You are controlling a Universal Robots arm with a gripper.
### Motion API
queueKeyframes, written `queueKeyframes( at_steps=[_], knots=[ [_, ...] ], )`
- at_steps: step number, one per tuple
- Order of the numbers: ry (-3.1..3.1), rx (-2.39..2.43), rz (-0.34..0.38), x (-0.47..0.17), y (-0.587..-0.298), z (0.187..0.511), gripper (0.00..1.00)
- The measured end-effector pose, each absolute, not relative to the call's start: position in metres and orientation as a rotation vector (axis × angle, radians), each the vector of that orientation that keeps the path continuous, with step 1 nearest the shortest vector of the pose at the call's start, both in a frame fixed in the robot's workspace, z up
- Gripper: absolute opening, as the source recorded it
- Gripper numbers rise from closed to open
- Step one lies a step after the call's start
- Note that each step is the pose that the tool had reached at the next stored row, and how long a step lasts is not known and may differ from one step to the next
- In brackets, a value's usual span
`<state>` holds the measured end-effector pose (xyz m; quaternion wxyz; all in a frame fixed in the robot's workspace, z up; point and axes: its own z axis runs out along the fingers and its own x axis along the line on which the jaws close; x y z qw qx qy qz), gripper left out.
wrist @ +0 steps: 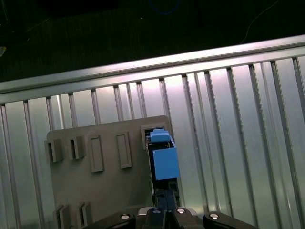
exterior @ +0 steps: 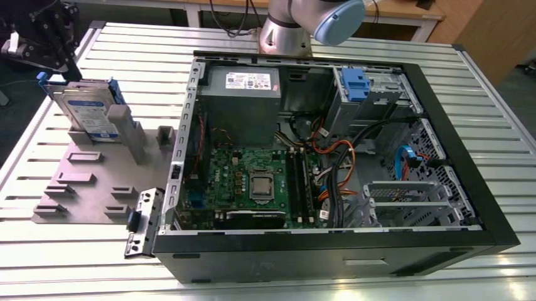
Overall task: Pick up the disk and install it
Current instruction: 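Pick up the disk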
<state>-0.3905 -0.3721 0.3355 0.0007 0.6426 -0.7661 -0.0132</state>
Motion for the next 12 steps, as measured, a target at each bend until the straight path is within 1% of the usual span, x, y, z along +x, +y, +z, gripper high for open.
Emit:
queueKeyframes(
  at_steps=[1,3,4,5,6,8,9,11,12],
  knots=[
    [-2.406,2.018,-0.041,-0.3905,-0.3721,0.3354,0.11],
    [-2.406,2.018,-0.041,-0.3905,-0.3721,0.3355,0.24],
    [-2.406,2.018,-0.041,-0.3906,-0.3721,0.3354,0.24],
    [-2.406,2.018,-0.041,-0.3905,-0.3721,0.3354,0.29],
    [-2.406,2.018,-0.041,-0.3905,-0.3721,0.3355,0.29],
    [-2.406,2.018,-0.042,-0.3906,-0.3721,0.3355,0.41],
    [-2.406,2.018,-0.041,-0.3905,-0.3721,0.3355,0.41],
    [-2.406,2.018,-0.041,-0.3906,-0.3721,0.3355,0.53],
    [-2.406,2.018,-0.041,-0.3905,-0.3721,0.3355,0.53]
  ],
)
